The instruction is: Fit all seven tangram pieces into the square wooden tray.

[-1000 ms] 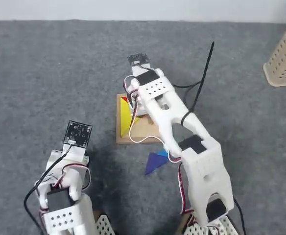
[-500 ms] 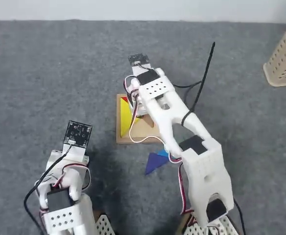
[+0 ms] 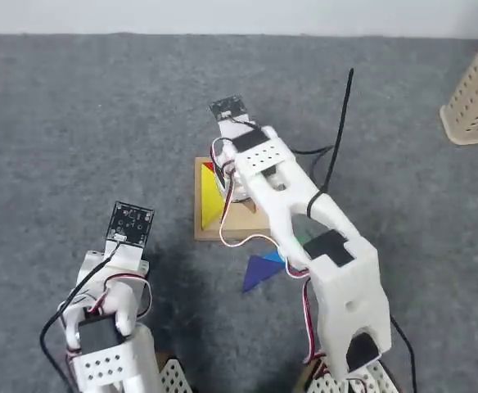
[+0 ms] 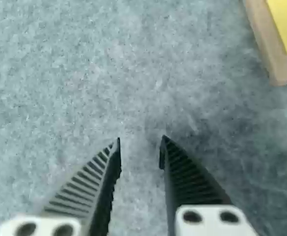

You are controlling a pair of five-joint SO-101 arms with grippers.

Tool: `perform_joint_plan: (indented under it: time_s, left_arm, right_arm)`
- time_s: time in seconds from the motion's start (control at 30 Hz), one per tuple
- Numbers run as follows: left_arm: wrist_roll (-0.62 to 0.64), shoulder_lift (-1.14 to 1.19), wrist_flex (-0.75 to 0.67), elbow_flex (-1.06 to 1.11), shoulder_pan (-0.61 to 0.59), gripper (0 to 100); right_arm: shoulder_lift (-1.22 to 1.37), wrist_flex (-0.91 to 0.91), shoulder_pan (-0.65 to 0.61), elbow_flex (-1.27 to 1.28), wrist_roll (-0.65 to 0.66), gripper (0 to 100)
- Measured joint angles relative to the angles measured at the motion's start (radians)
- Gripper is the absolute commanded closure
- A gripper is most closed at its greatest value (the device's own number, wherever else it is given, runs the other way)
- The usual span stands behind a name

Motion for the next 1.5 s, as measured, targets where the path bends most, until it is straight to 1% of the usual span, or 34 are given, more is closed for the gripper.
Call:
perform_joint_plan:
  time_s: [0.2,0.5,0.63,0.83,0.93,1.0,1.1,1.2,1.27,1.37,1.43,1.5]
  left_arm:
    - [0.0,0.0,0.0,0.0,0.0,88]
    - [0.0,0.0,0.0,0.0,0.0,88]
    - [0.0,0.0,0.0,0.0,0.0,88]
    - [0.0,0.0,0.0,0.0,0.0,88]
    - [0.0,0.0,0.0,0.0,0.0,88]
    - [0.0,0.0,0.0,0.0,0.0,88]
    - [0.0,0.0,0.0,0.0,0.0,88]
    - [0.0,0.0,0.0,0.0,0.0,88]
    - [0.0,0.0,0.0,0.0,0.0,88]
    - [0.0,0.0,0.0,0.0,0.0,88]
    - [0.0,0.0,0.0,0.0,0.0,88]
    - [0.0,0.0,0.0,0.0,0.0,88]
  right_arm:
    - [-0.011,-0.052,0.055,0.02,0.046,99.2]
    - [-0.041,-0.06,0.069,0.021,0.087,99.2]
    - [-0.164,-0.044,0.078,0.023,0.087,99.2]
    - [-0.453,0.133,0.071,0.037,0.098,99.2]
    - [-0.595,0.209,0.071,0.132,0.173,99.2]
    - [-0.683,0.226,0.077,0.239,0.23,99.2]
    - [-0.793,0.226,0.13,0.443,0.334,99.2]
    - [-0.87,0.173,0.201,0.666,0.446,99.2]
    - [-0.896,0.126,0.226,0.799,0.512,99.2]
    - [-0.904,0.049,0.241,0.937,0.557,98.7]
    - [-0.904,-0.005,0.255,0.979,0.563,94.6]
    - [-0.904,-0.043,0.255,0.988,0.565,88.2]
